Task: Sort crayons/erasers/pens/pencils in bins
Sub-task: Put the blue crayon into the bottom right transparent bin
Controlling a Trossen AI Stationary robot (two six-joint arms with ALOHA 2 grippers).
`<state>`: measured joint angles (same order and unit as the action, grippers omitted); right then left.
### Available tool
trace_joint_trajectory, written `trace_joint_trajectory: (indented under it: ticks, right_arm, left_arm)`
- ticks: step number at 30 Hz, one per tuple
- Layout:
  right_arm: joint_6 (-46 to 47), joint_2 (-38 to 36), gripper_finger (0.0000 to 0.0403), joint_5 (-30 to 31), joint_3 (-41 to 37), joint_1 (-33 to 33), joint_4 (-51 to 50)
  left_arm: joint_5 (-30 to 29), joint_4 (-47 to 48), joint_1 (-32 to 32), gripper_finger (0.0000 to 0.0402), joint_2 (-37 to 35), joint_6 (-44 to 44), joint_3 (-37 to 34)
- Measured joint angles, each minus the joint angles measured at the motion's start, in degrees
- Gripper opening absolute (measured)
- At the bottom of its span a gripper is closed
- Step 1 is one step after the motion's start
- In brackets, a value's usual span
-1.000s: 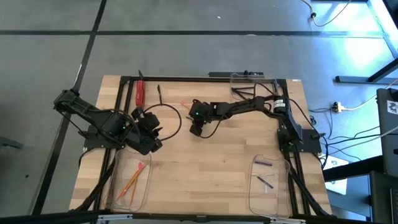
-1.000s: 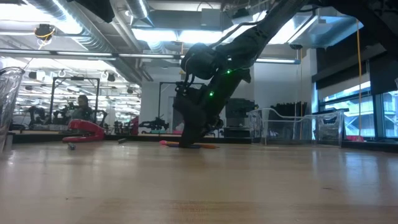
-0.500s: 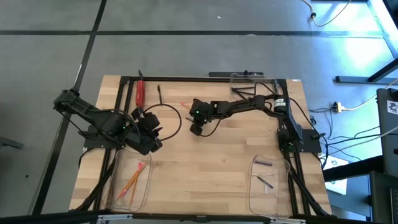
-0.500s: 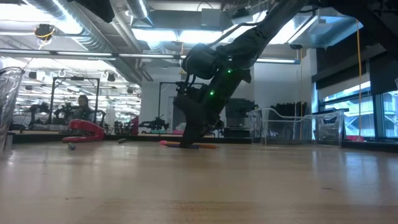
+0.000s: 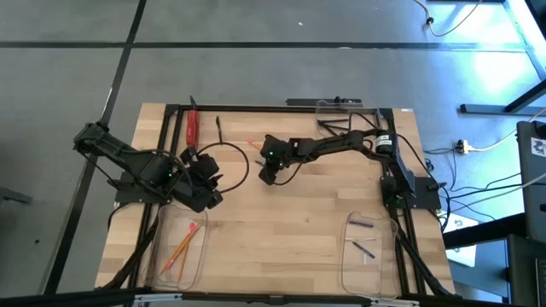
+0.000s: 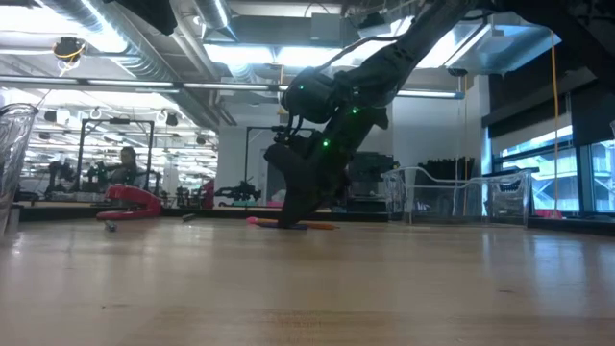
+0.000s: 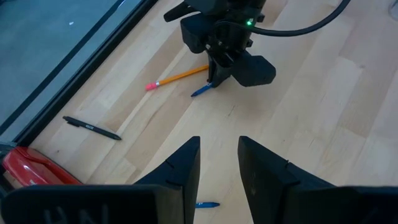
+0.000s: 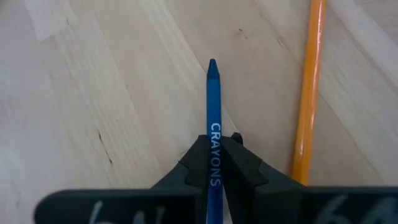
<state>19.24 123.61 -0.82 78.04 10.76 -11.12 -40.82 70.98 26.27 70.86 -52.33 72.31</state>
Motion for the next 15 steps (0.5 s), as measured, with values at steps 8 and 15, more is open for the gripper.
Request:
trace_joint_trajectory:
  ticks: [8,15]
  right_arm:
    - [0.12,0.00,0.0027,-0.07,-0.02,-0.02,0.29]
    - [0.09,0.19,0.0032,0.29,1.76,-0.88,-1.13]
  left_arm:
    - [0.05,0.00,-0.01,0.0102,0.01,-0.01,0.02]
    - [2.89,0.00,0.01,0.0102,0.01,-0.01,0.00]
